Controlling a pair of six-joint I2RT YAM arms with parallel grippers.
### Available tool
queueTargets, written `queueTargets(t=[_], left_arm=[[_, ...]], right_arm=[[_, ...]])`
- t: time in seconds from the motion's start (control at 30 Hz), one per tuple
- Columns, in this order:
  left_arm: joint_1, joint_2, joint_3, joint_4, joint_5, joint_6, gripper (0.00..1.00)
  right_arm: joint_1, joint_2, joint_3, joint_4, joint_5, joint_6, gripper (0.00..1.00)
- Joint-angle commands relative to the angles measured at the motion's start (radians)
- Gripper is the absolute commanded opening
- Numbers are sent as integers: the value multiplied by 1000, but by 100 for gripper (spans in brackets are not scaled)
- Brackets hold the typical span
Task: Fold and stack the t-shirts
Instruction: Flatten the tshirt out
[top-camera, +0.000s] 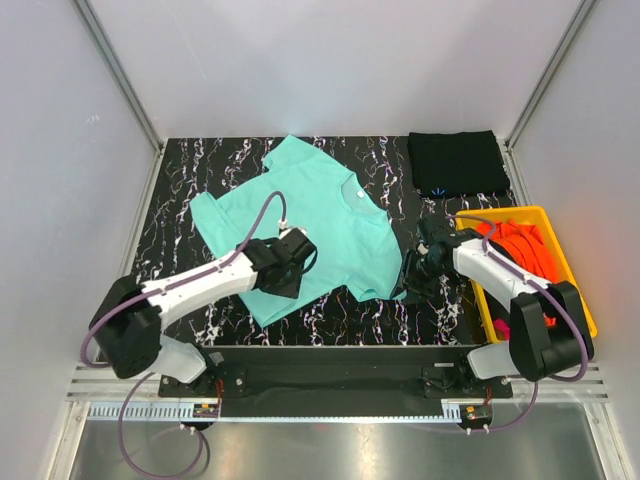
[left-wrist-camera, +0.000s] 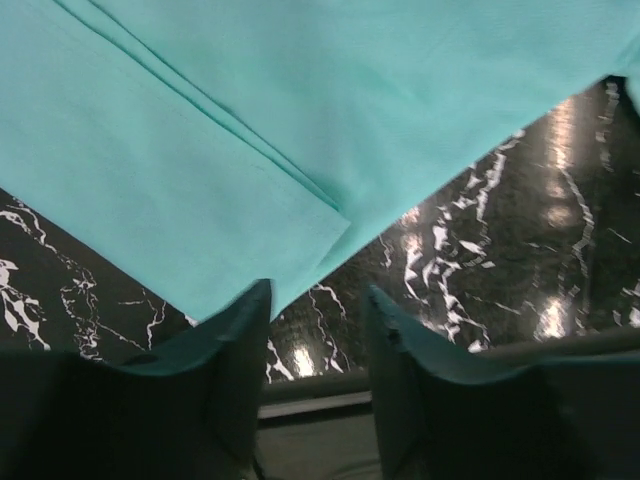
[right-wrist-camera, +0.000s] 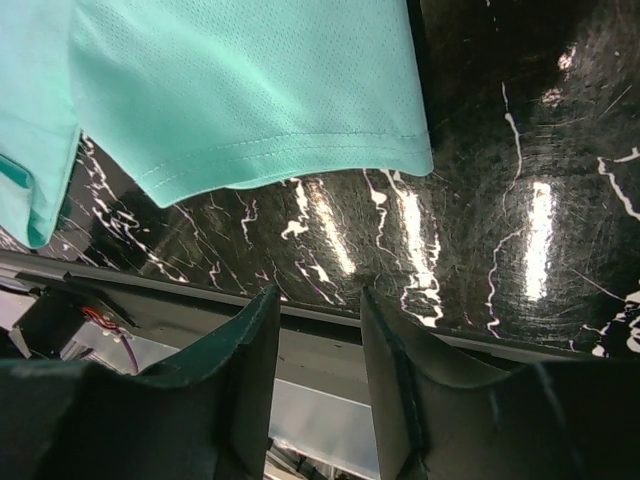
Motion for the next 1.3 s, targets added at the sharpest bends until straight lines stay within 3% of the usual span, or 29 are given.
queueTargets(t=[0.0, 0.33, 0.53, 0.73, 0.97, 1.1, 1.27], left_arm=[[-17, 56, -8, 76, -58, -20, 41], [-37, 213, 40, 96, -55, -10, 34], [-46, 208, 27, 113, -41, -13, 42], [-45, 245, 30, 119, -46, 5, 39], [-45, 245, 4, 119, -64, 20, 28], [-45, 210, 10, 116, -81, 37, 0], [-45, 104, 20, 96, -89, 37, 0]], right_arm=[[2, -56, 4, 82, 26, 31, 44], [2, -30, 1, 81, 38, 24, 44], [2, -7, 3, 81, 38, 10, 44], [2, 32, 27, 82, 42, 8, 44], [-8, 72, 32, 99, 36, 37, 44], [-50, 78, 7, 121, 50, 76, 43], [-114, 76, -36, 162, 56, 106, 38]])
